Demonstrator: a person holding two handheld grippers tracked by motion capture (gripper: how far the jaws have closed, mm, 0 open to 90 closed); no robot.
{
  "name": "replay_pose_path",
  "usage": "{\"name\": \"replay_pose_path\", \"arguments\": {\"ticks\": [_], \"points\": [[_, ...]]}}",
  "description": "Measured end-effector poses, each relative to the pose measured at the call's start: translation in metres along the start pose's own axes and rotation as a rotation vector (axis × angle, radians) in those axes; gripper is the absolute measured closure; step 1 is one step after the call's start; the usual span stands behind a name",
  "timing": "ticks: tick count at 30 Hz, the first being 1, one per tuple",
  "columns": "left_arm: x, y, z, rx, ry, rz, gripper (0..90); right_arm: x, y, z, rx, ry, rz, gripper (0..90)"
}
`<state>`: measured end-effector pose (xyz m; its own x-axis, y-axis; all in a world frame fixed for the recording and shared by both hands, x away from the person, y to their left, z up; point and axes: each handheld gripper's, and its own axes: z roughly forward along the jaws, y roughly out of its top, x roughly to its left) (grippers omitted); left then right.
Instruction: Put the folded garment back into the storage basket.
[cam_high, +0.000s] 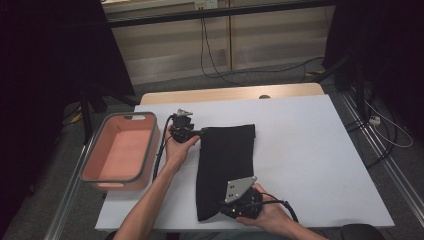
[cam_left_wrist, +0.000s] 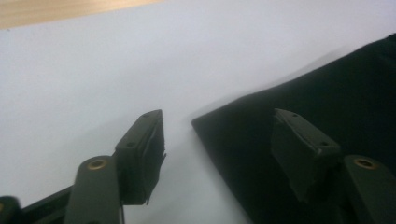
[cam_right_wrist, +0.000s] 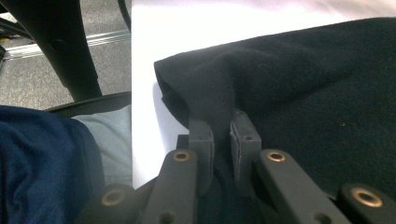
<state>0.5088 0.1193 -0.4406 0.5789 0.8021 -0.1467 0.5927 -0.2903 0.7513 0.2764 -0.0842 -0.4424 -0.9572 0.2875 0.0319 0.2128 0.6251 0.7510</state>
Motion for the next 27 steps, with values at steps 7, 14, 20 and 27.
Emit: {"name": "replay_pose_path", "arguments": {"ticks": [7,14,20,27], "points": [[0.004,-0.001,0.018,0.046,0.006,0.011,37.4,0.0,-0.001,0.001,0.005,0.002,0.0,82.3],[0.003,-0.002,0.025,0.049,0.018,0.008,40.1,0.0,-0.002,0.002,0.009,0.0,0.002,82.2],[0.002,-0.003,0.025,0.058,-0.038,-0.039,62.0,0.0,-0.001,0.002,0.011,-0.003,0.001,82.2],[-0.004,-0.003,0.026,0.061,-0.015,-0.023,63.4,0.001,-0.001,0.003,0.013,-0.003,0.002,82.1]]}}
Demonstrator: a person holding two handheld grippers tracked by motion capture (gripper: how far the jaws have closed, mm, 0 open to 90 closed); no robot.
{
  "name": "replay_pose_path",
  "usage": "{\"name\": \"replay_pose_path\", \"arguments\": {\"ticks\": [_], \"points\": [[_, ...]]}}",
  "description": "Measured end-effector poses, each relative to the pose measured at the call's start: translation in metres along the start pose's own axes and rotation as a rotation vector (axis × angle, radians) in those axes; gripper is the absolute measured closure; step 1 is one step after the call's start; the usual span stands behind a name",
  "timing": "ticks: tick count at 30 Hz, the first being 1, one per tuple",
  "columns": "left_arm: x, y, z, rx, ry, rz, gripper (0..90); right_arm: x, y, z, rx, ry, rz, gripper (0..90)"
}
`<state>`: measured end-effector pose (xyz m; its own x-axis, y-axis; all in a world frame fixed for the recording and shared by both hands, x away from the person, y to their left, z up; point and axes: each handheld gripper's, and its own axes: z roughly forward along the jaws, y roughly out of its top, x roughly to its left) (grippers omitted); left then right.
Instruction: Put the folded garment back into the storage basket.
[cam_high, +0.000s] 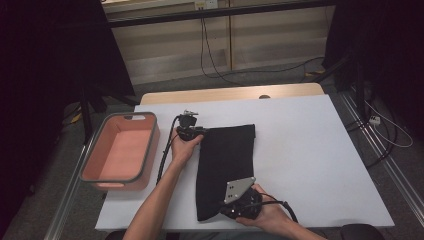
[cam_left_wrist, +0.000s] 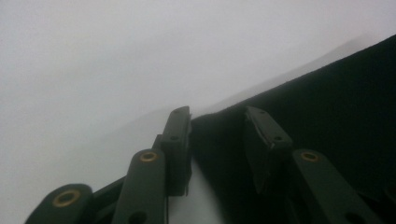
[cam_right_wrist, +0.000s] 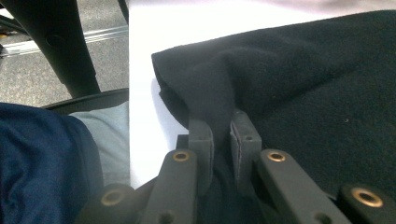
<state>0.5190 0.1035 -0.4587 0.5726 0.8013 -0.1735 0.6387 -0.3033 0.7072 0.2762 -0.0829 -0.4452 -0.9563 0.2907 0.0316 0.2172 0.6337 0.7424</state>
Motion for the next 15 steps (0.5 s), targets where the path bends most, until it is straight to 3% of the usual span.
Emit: {"name": "replay_pose_path", "arguments": {"ticks": [3,5,12,15], "points": [[-0.0024,-0.0005,-0.0005,0.006,-0.006,-0.005,70.1,0.0004,-0.0001,-0.0001,0.0,-0.002,-0.001,82.2],[-0.0039,-0.0007,0.0001,0.011,-0.034,-0.015,76.6,0.0005,-0.0001,0.0,-0.001,-0.003,0.0,82.2],[-0.0064,0.0007,0.0,0.009,-0.024,-0.004,81.9,0.0011,0.0003,-0.0011,-0.012,-0.01,0.003,82.2],[-0.0021,0.0004,-0.0004,-0.009,-0.035,-0.044,82.7,0.0014,0.0005,-0.0038,-0.033,-0.019,0.008,82.2]]}}
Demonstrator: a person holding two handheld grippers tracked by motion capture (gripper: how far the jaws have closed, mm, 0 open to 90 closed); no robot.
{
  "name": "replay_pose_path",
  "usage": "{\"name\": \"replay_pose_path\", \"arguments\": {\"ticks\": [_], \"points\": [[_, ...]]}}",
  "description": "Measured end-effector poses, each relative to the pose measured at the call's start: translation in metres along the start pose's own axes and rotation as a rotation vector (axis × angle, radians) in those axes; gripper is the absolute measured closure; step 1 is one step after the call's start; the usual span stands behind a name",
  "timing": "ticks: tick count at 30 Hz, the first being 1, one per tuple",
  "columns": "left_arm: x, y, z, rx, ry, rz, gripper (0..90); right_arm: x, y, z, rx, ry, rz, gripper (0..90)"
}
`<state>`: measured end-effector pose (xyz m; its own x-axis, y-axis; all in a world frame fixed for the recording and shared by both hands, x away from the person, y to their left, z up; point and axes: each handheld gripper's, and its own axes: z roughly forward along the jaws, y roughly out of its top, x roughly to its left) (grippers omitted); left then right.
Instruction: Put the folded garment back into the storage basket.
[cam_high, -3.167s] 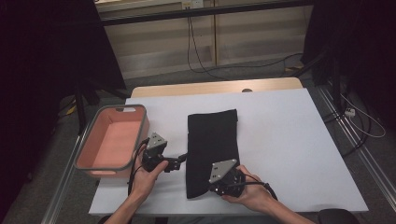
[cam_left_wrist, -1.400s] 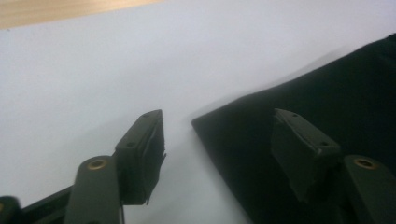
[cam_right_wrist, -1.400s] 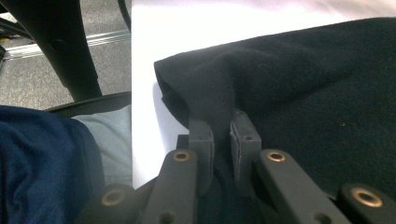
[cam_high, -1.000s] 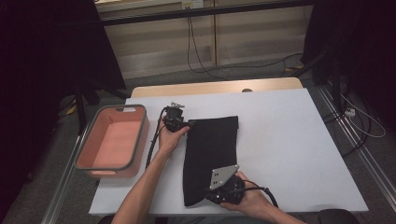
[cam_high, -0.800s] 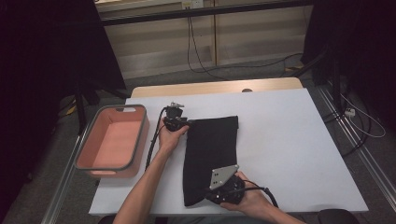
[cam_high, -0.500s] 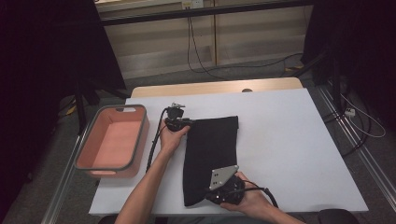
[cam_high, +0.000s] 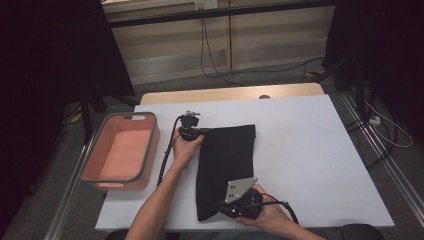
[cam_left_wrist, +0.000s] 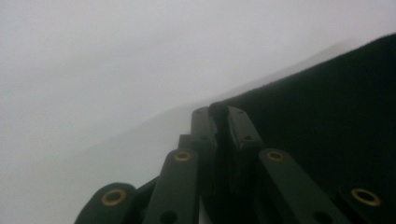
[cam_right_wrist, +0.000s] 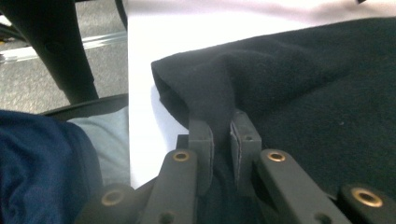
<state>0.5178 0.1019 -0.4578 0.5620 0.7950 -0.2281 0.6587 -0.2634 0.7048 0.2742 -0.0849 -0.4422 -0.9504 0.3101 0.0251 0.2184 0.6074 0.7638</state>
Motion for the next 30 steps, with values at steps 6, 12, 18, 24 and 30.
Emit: {"name": "replay_pose_path", "arguments": {"ticks": [6,12,18,24,30], "points": [[0.003,0.008,-0.007,-0.043,-0.015,-0.034,82.8,-0.002,0.001,-0.004,-0.034,-0.009,0.01,82.3],[0.001,0.018,-0.011,-0.055,-0.016,-0.029,82.9,-0.003,0.005,-0.008,-0.072,-0.023,0.008,82.4],[0.0,0.028,-0.009,-0.056,-0.023,-0.033,82.9,-0.006,0.01,-0.015,-0.123,-0.042,0.007,82.5],[-0.005,0.04,-0.017,-0.08,-0.034,-0.025,83.0,-0.007,0.015,-0.019,-0.149,-0.055,0.005,82.5],[-0.011,0.051,-0.025,-0.099,-0.028,-0.011,83.0,-0.009,0.022,-0.023,-0.155,-0.06,-0.003,82.5]]}}
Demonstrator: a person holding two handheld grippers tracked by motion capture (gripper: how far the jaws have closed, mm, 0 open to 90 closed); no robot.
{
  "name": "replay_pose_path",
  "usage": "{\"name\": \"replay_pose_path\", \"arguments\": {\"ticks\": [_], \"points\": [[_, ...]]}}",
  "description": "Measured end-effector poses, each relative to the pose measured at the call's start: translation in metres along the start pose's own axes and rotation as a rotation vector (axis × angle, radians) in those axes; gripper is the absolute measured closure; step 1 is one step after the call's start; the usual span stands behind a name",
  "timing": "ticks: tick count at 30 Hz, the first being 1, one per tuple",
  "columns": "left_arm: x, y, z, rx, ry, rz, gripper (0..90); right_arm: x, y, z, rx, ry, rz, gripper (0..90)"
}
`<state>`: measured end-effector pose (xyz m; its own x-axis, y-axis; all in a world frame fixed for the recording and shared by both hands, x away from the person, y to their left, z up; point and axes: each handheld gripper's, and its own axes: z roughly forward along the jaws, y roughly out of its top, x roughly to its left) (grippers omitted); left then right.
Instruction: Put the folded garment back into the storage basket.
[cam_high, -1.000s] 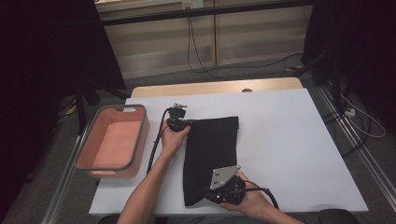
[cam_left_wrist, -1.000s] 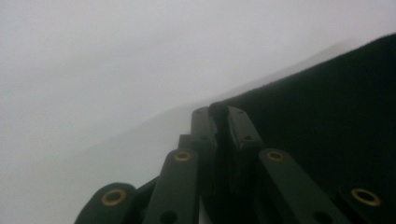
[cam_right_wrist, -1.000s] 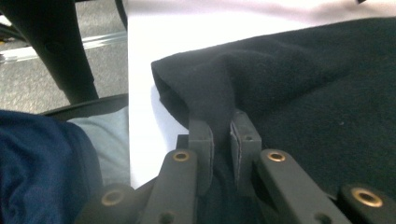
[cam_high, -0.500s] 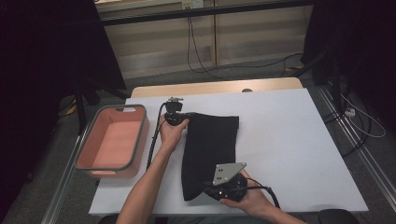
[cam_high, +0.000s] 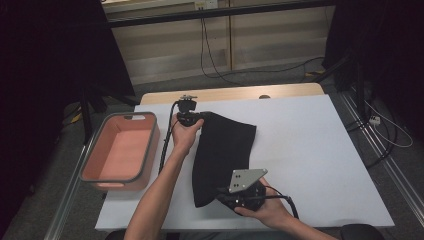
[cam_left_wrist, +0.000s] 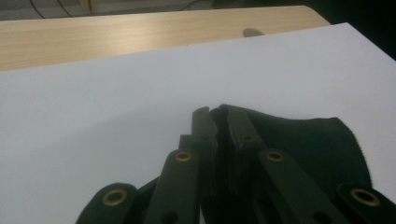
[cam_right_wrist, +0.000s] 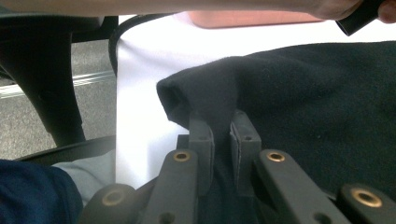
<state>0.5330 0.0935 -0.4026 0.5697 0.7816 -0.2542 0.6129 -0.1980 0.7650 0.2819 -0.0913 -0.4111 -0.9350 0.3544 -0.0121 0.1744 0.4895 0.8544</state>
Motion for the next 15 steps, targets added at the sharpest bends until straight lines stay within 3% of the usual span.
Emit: {"name": "replay_pose_path", "arguments": {"ticks": [5,9,15], "points": [[-0.002,0.009,-0.007,-0.011,0.005,0.014,83.0,-0.002,0.007,-0.004,-0.028,-0.01,-0.009,82.5],[-0.001,0.014,-0.014,-0.015,0.026,0.009,83.1,-0.006,0.008,-0.003,-0.09,-0.012,0.023,82.5],[0.0,0.024,-0.025,-0.042,0.03,0.014,83.0,-0.004,0.013,-0.004,-0.111,-0.042,0.015,82.6]]}}
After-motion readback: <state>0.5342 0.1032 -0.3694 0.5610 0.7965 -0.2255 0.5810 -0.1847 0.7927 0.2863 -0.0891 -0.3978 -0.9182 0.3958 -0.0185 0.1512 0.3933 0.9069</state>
